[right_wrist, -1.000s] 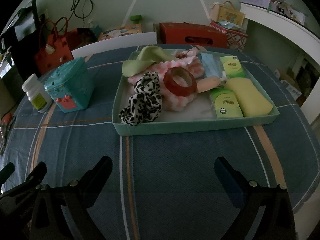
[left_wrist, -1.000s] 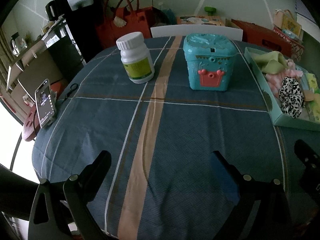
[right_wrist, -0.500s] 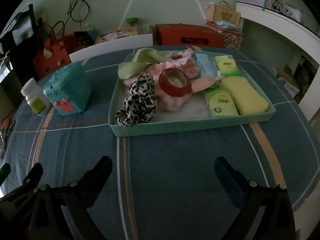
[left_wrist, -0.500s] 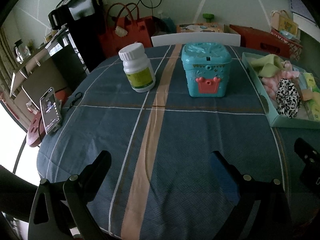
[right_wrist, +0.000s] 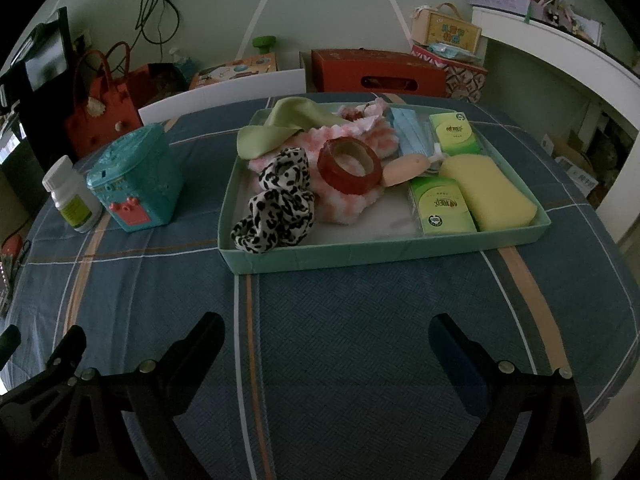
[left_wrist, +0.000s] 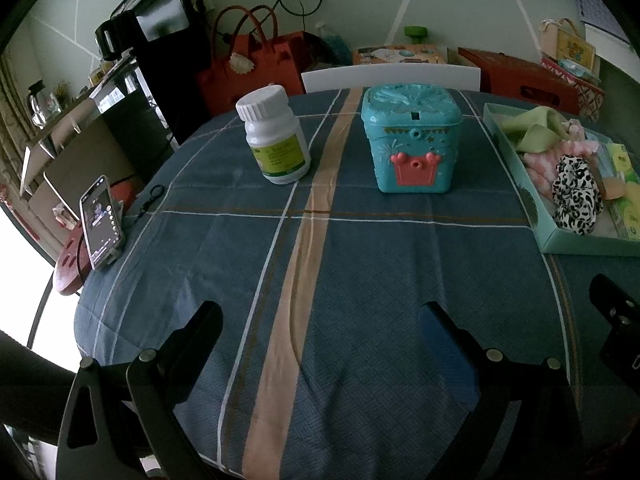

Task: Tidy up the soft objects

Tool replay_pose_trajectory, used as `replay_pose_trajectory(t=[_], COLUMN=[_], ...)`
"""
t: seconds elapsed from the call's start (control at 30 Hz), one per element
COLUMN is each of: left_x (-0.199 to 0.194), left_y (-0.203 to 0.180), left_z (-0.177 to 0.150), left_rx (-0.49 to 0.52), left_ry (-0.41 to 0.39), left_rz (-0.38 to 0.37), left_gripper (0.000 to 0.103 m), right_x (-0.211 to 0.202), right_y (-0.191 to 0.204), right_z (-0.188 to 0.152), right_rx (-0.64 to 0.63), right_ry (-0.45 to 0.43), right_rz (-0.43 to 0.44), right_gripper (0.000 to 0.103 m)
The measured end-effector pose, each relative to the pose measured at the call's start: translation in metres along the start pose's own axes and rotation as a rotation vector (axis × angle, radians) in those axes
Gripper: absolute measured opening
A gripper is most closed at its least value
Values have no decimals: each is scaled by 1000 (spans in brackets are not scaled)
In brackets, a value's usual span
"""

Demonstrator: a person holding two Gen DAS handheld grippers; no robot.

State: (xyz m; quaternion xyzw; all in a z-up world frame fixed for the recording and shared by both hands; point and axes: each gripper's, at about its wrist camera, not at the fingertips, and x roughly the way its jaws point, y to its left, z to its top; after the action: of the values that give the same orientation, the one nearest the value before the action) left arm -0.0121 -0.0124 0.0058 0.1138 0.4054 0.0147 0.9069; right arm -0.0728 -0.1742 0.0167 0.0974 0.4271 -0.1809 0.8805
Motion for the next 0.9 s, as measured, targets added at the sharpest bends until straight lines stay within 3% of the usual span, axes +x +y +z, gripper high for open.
replay_pose_trajectory(t=[0.9], left_x=[-10], left_y=[-7], left_z=[-1], left_rx=[42], left_ry=[-53], left_rz=[-31], left_gripper=[98], right_x=[-1], right_y=[1], right_z=[0], right_rx=[-3], right_ry=[-1], right_rz=[-2], right_gripper=[103])
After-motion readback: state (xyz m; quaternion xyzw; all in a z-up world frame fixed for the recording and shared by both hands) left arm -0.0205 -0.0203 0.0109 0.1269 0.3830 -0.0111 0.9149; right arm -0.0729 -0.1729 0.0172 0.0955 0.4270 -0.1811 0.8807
